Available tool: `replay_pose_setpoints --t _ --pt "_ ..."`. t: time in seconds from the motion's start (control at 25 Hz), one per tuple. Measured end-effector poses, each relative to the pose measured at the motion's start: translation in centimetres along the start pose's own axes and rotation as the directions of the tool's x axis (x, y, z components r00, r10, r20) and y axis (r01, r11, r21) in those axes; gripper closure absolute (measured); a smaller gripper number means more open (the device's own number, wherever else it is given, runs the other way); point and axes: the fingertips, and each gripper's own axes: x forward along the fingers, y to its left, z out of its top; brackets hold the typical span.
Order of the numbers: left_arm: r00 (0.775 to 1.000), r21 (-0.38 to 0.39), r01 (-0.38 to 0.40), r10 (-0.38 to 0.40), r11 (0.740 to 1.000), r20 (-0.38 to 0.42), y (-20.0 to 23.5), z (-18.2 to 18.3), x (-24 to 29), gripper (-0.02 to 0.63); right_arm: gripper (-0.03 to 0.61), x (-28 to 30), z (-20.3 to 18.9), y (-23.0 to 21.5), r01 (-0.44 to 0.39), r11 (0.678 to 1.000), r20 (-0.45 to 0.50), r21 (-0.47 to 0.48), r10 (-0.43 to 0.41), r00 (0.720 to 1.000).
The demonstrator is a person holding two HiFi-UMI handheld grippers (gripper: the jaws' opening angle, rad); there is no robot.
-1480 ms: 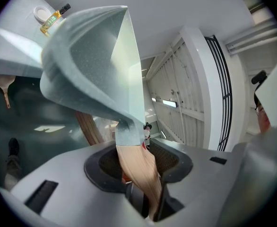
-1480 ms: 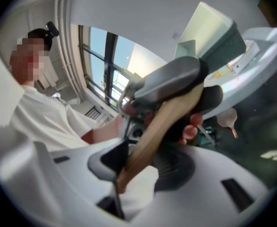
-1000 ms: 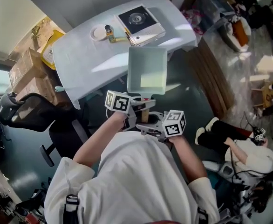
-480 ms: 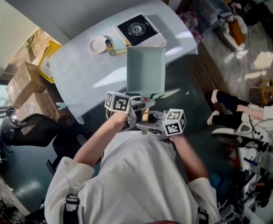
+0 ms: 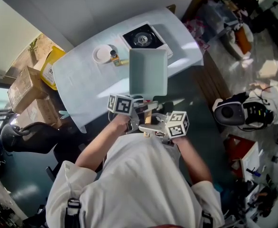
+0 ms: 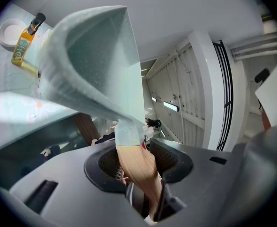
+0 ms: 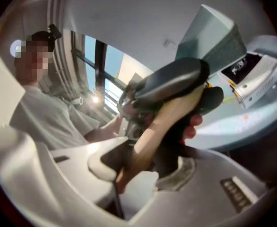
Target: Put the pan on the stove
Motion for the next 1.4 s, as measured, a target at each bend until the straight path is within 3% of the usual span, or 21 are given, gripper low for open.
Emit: replay_pose_setpoints --t 0.64,0.92,1.24,1.4 --pt "0.982 -0.043 -0.051 0.058 0.998 0.180 4.0 10.0 5.7 0.440 0.397 -5.8 6.3 -7.7 -0.108 0.994 -0.177 -0.007 0.105 0.979" --pt "0.957 -0.078 -0.077 0.096 0.994 0.274 5.9 14.6 9.1 0.439 0.397 -9.6 9.2 -11.6 -0.164 0.987 -0.279 -0.002 0.156 0.947" --pt "0.905 -0.106 -0.111 0.145 0.988 0.401 8.3 18.8 11.0 0.439 0.397 -12.3 11.7 -15.4 -0.253 0.968 -0.387 -0.001 0.233 0.892" --pt "0.889 -0.104 -0.114 0.148 0.988 0.433 9.0 20.1 11.6 0.439 0.397 -13.0 12.4 -16.7 -0.278 0.961 -0.419 -0.007 0.250 0.873"
